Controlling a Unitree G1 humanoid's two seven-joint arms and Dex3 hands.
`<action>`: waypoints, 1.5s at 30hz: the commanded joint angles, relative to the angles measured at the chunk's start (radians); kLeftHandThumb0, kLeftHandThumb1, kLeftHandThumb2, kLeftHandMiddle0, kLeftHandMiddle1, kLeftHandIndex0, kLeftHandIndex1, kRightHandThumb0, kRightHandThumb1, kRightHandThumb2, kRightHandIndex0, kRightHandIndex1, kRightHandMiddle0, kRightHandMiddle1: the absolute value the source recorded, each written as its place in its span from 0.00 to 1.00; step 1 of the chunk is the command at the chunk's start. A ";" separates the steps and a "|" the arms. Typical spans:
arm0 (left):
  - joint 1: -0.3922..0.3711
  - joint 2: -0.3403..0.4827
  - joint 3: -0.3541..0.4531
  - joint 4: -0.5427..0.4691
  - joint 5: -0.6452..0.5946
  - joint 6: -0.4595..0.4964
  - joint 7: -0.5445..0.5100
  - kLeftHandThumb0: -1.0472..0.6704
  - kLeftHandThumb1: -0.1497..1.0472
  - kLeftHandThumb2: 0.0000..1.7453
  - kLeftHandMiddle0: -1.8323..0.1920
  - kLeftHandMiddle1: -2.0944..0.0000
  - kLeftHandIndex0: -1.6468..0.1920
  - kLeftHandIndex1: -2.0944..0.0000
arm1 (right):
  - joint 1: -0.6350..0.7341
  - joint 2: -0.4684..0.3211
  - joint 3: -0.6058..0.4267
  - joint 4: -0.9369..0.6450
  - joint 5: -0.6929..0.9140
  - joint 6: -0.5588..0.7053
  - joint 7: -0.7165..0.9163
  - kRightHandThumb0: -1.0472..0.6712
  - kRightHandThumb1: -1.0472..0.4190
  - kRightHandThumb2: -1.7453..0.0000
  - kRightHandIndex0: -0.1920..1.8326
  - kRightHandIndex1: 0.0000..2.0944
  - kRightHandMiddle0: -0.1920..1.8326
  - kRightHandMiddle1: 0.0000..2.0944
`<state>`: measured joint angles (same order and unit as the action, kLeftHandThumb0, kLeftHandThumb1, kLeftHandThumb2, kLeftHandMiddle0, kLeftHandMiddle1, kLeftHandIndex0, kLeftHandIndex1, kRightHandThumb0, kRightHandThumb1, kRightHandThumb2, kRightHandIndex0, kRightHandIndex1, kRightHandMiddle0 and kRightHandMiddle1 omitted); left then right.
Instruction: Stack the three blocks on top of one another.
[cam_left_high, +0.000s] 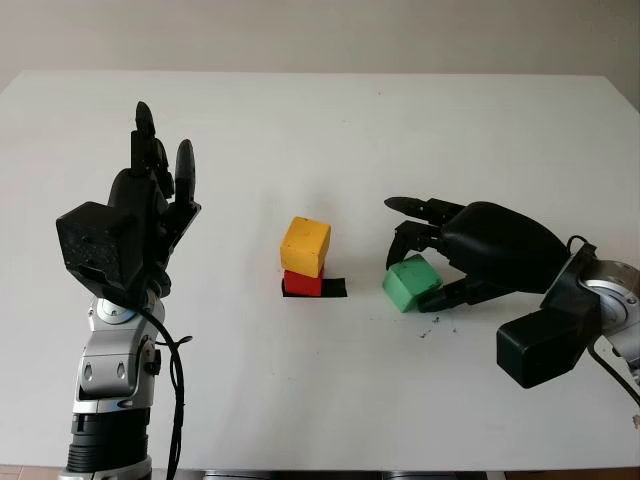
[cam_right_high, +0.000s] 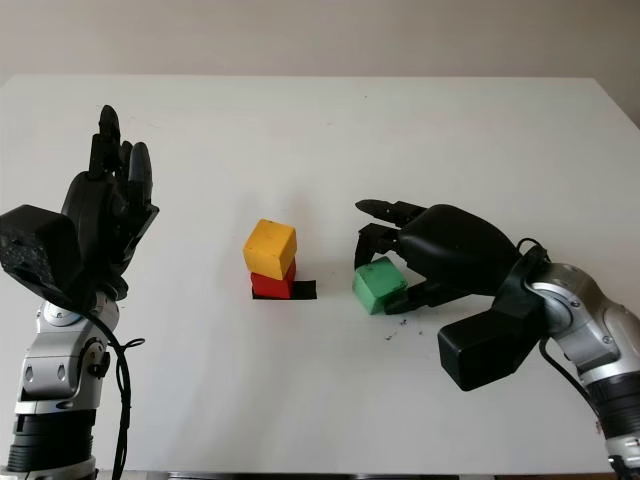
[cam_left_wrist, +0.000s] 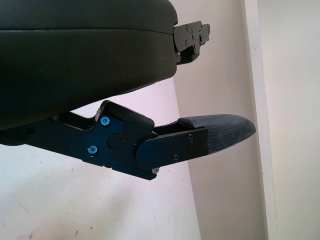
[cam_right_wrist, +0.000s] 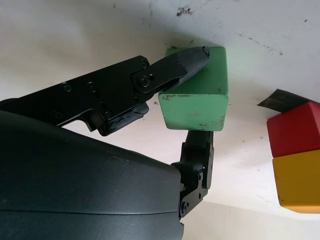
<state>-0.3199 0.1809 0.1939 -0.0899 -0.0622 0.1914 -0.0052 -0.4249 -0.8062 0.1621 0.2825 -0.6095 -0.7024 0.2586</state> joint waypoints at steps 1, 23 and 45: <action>0.009 0.005 -0.004 -0.016 0.003 -0.005 -0.002 0.17 1.00 0.36 1.00 0.99 1.00 0.99 | -0.039 -0.016 0.000 0.015 0.004 -0.006 -0.001 0.35 0.05 0.97 0.20 0.04 0.26 0.64; 0.005 -0.007 -0.013 -0.009 0.006 -0.010 0.009 0.16 1.00 0.35 1.00 0.99 1.00 1.00 | -0.614 0.078 0.064 0.307 0.135 -0.109 0.160 0.35 0.10 0.97 0.24 0.03 0.35 0.62; -0.012 -0.017 -0.013 0.014 -0.010 -0.028 0.018 0.16 1.00 0.37 1.00 1.00 1.00 1.00 | -0.889 0.235 0.222 0.374 0.040 -0.277 0.204 0.35 0.08 0.97 0.27 0.04 0.34 0.65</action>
<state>-0.3186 0.1649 0.1775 -0.0814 -0.0707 0.1741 0.0109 -1.2790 -0.5769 0.3808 0.6442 -0.5654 -0.9694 0.4722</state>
